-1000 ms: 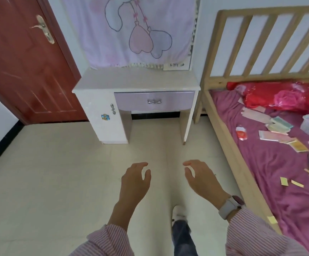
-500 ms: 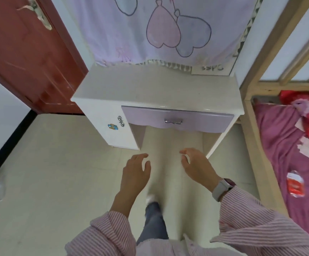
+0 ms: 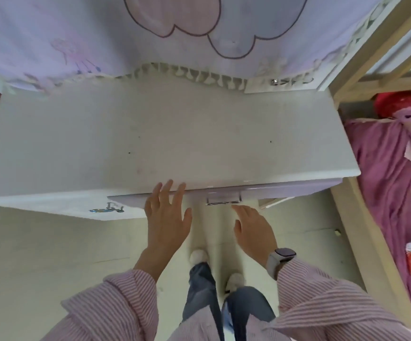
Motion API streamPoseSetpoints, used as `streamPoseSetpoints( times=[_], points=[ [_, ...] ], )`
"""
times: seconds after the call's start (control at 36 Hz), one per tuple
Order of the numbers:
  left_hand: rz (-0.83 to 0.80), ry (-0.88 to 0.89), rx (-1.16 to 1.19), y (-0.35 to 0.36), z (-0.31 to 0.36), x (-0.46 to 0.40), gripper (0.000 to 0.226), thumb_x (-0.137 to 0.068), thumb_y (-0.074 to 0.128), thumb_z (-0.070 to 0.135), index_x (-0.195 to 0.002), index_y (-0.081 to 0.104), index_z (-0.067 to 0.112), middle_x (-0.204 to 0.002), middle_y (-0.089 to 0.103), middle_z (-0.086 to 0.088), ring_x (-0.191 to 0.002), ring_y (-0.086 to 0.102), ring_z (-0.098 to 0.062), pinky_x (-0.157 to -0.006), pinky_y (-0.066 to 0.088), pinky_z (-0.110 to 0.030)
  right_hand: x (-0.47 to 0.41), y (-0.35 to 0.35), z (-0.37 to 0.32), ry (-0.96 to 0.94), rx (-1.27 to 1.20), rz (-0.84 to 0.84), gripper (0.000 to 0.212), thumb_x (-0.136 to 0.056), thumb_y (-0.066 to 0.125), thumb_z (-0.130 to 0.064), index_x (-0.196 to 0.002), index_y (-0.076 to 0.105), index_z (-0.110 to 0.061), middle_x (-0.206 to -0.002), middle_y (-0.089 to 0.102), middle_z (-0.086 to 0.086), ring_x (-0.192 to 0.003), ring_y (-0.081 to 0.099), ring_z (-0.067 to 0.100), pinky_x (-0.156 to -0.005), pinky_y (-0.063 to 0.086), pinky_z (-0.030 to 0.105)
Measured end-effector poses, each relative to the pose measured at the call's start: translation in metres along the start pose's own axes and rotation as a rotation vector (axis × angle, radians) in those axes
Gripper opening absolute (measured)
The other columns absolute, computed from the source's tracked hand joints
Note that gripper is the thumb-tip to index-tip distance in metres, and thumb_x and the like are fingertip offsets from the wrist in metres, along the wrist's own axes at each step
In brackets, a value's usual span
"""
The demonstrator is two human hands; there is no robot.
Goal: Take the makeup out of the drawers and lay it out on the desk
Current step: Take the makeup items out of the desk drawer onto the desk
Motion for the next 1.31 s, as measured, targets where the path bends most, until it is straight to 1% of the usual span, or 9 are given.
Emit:
streamPoseSetpoints(
  times=[0.06,0.17,0.31,0.44,0.78,0.97,1.08,1.17,1.31],
  points=[
    [-0.025,0.038,-0.117,0.019,-0.009,-0.019,0.064,-0.080,0.050,0.042,-0.139,0.035,0.022,-0.144,0.035,-0.015,-0.135,0.023,-0.036,-0.104,0.020,-0.062,-0.020,0.020,0.006,-0.028,0.054,-0.020,0.042,-0.081,0.055,-0.002,-0.123,0.055,-0.005,-0.120,0.060,0.012,-0.108,0.058,0.029,-0.087,0.047,0.037],
    [-0.019,0.080,-0.205,0.040,-0.021,-0.032,0.088,-0.073,0.072,0.044,-0.145,0.025,0.026,-0.153,0.021,-0.015,-0.141,0.009,-0.037,-0.109,0.004,-0.062,-0.049,0.050,0.015,-0.103,0.238,-0.006,0.050,-0.058,0.072,-0.004,-0.108,0.064,-0.002,-0.101,0.068,0.013,-0.093,0.066,0.030,-0.085,0.053,0.043],
    [0.077,0.101,-0.286,0.055,-0.029,-0.033,0.082,-0.077,0.057,0.052,-0.147,0.023,0.027,-0.155,0.011,-0.011,-0.142,0.005,-0.035,-0.110,-0.003,-0.059,-0.071,0.077,0.027,-0.187,0.332,0.077,0.041,-0.055,0.071,-0.004,-0.096,0.069,-0.007,-0.081,0.070,0.009,-0.072,0.066,0.027,-0.077,0.055,0.039],
    [0.112,0.085,-0.274,0.057,-0.027,-0.034,0.077,-0.079,0.045,0.057,-0.146,0.021,0.029,-0.154,0.011,-0.009,-0.142,0.006,-0.035,-0.110,-0.006,-0.056,-0.075,0.087,0.032,-0.181,0.322,0.136,0.036,-0.057,0.075,-0.005,-0.091,0.069,-0.012,-0.075,0.069,0.005,-0.068,0.065,0.025,-0.072,0.052,0.033],
    [0.089,0.042,-0.205,0.050,-0.020,-0.026,0.070,-0.082,0.042,0.051,-0.144,0.024,0.026,-0.154,0.020,-0.015,-0.142,0.009,-0.035,-0.110,0.004,-0.059,-0.072,0.084,0.027,-0.152,0.419,0.076,0.020,-0.055,0.081,-0.014,-0.070,0.068,-0.017,-0.057,0.065,-0.002,-0.058,0.062,0.019,-0.060,0.046,0.024],
    [0.072,0.052,-0.221,0.051,-0.020,-0.016,0.075,-0.080,0.046,0.057,-0.144,0.028,0.023,-0.153,0.020,-0.015,-0.141,0.011,-0.037,-0.108,0.008,-0.061,-0.046,0.093,0.030,-0.153,0.388,0.101,0.016,-0.058,0.079,-0.008,-0.067,0.067,-0.014,-0.055,0.064,0.001,-0.056,0.061,0.022,-0.059,0.047,0.026],
    [0.127,0.101,-0.213,0.059,-0.021,-0.004,0.072,-0.079,0.065,0.044,-0.140,0.034,0.022,-0.150,0.019,-0.016,-0.140,0.014,-0.038,-0.110,0.012,-0.060,-0.039,0.094,0.031,-0.170,0.337,0.123,0.015,-0.061,0.077,-0.007,-0.071,0.067,-0.013,-0.061,0.066,0.002,-0.060,0.063,0.024,-0.065,0.050,0.028],
    [0.205,0.155,-0.167,0.067,-0.020,0.008,0.057,-0.077,0.073,0.027,-0.126,0.045,0.017,-0.141,0.029,-0.015,-0.132,0.029,-0.035,-0.108,0.024,-0.057,-0.033,0.088,0.034,-0.223,0.264,0.135,0.018,-0.064,0.073,-0.005,-0.081,0.069,-0.012,-0.071,0.070,0.003,-0.069,0.065,0.025,-0.071,0.052,0.032],
    [0.224,0.153,-0.128,0.076,-0.016,0.012,0.029,-0.084,0.065,0.023,-0.110,0.053,0.016,-0.114,0.060,-0.011,-0.107,0.050,-0.026,-0.097,0.036,-0.050,-0.016,0.054,0.034,-0.431,0.070,0.276,0.028,-0.082,0.043,-0.009,-0.096,0.067,-0.010,-0.088,0.067,0.004,-0.083,0.058,0.023,-0.076,0.044,0.033]
  ],
)
Point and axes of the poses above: each hand's wrist, its own x-axis away from the middle knuckle, its own y-axis out of the palm, z = x × y, the point moved 2 cm from there along -x, towards the middle knuckle
